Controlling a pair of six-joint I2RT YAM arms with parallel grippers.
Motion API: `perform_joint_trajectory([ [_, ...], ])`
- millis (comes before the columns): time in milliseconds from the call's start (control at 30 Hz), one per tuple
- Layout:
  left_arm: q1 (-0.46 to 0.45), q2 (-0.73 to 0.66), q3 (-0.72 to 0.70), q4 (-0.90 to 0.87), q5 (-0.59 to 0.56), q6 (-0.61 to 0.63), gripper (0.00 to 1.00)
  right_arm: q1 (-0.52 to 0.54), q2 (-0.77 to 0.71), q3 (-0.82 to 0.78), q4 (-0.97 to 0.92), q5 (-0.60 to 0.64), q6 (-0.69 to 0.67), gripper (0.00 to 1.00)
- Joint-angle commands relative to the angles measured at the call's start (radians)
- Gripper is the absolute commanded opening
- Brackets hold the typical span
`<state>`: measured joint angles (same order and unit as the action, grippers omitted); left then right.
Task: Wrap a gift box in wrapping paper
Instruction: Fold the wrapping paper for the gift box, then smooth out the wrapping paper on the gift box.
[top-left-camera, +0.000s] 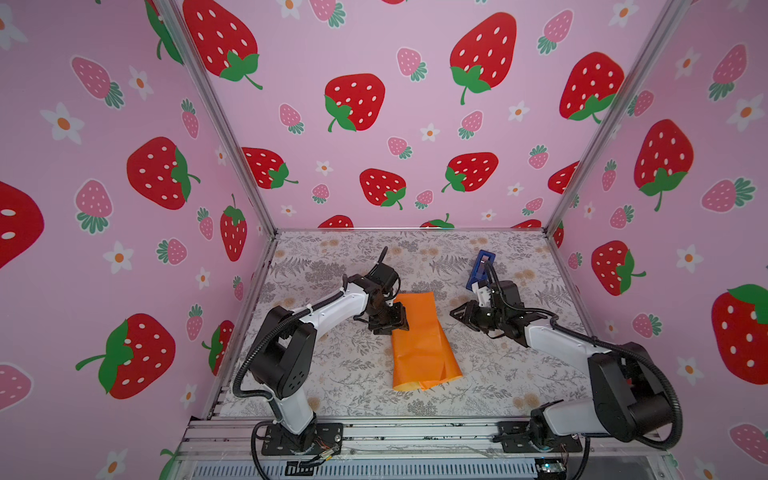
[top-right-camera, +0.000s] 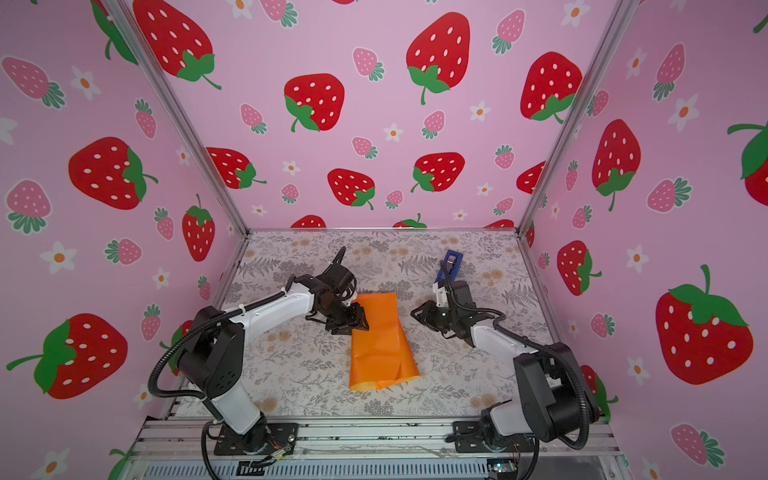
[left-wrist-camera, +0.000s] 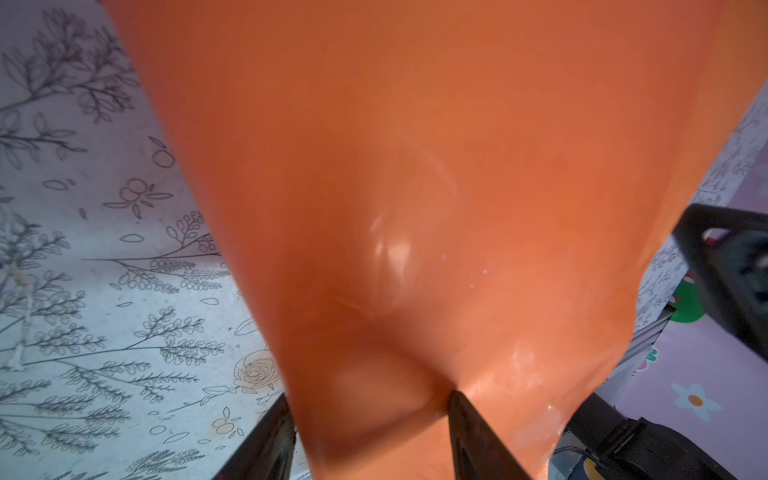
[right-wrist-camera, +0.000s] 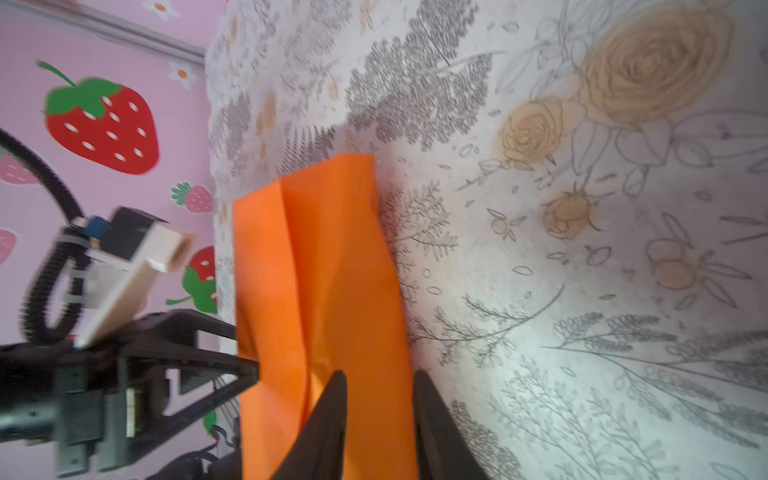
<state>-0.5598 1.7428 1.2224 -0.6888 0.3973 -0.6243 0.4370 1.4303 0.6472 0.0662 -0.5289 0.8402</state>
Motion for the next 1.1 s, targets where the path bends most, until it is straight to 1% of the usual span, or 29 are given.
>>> perform_joint_trajectory([
  [0,0.008,0.026,-0.025,0.027,0.020,-0.006,0.59,0.016,0.050,-0.025,-0.059,-0.034,-0.082,0.27],
  [100,0.011,0.026,-0.034,0.059,0.061,-0.022,0.59,0.066,0.107,-0.024,-0.003,-0.101,-0.068,0.26],
  [200,0.013,0.031,-0.026,0.065,0.082,-0.024,0.59,0.110,0.145,-0.038,0.068,-0.139,-0.017,0.25],
  [367,0.014,0.013,-0.005,0.049,0.086,-0.023,0.60,0.131,0.080,-0.035,0.045,-0.090,0.012,0.23],
  [600,0.036,-0.005,0.004,0.018,0.086,-0.001,0.63,0.140,0.025,-0.008,-0.050,-0.029,-0.008,0.22],
  [800,0.049,-0.020,0.029,-0.066,0.002,0.058,0.68,0.153,0.027,0.017,-0.067,-0.019,-0.015,0.22],
  [867,0.051,-0.019,0.034,-0.078,-0.009,0.071,0.70,0.155,0.027,0.023,-0.082,-0.005,-0.019,0.22],
  [1000,0.052,-0.027,0.018,-0.028,0.036,0.070,0.72,0.157,0.008,0.038,-0.123,0.034,-0.032,0.21],
  [1067,0.052,-0.040,-0.002,0.035,0.075,0.057,0.73,0.158,-0.002,0.047,-0.136,0.047,-0.034,0.20],
])
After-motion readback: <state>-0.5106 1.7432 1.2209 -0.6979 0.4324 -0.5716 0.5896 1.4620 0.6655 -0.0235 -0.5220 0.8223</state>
